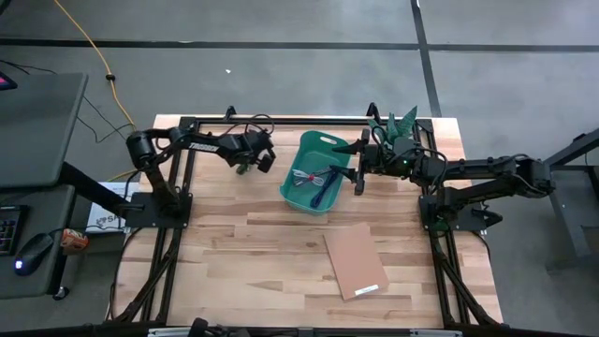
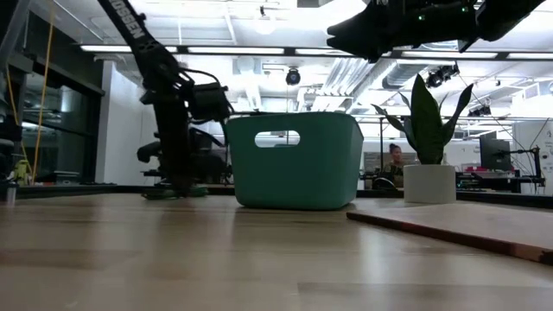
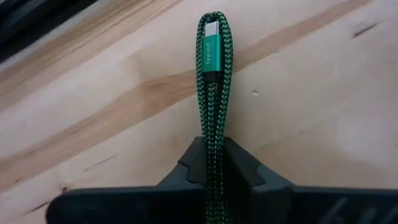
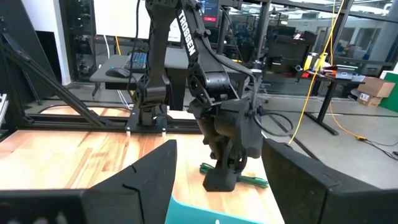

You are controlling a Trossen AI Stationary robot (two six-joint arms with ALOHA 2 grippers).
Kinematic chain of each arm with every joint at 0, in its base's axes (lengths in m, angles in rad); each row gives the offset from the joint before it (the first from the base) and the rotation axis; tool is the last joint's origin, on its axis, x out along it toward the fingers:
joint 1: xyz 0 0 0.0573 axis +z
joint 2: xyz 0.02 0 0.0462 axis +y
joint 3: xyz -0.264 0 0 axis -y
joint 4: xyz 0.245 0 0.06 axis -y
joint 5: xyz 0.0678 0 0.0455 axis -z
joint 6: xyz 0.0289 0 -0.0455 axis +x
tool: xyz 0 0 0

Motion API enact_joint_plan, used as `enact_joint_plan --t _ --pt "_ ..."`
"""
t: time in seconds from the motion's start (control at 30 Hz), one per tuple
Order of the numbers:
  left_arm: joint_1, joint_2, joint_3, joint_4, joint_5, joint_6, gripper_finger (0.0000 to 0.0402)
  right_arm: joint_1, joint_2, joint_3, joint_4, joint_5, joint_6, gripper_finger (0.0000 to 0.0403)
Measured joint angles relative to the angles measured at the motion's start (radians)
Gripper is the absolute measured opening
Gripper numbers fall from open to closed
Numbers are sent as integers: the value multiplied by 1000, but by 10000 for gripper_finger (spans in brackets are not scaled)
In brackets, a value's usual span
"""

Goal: Pick and place USB-C Cables
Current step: Put the green charger cable green bin

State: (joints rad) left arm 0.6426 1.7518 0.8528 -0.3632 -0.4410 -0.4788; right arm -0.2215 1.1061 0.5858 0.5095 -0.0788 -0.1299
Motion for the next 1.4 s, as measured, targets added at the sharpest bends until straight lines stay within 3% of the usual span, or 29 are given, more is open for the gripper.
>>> enact_joint_plan --t 0.3,0.47,0.67,0.83,1.1,1.4 --pt "6 -343 -196 324 204 82 1 0 0 0 -5 0 0 226" --pt "3 -555 -342 582 301 136 1 0 0 0 -5 0 2 226" --pt "-58 -722 -544 959 431 140 0 0 0 0 -5 0 2 226" --pt "-186 -772 -605 1107 484 142 0 0 0 0 2 0 2 226" --pt "-448 -776 -604 1202 462 369 0 0 0 0 9 -1 57 226" --pt "-492 -776 -604 1299 399 445 0 0 0 0 12 -3 105 226"
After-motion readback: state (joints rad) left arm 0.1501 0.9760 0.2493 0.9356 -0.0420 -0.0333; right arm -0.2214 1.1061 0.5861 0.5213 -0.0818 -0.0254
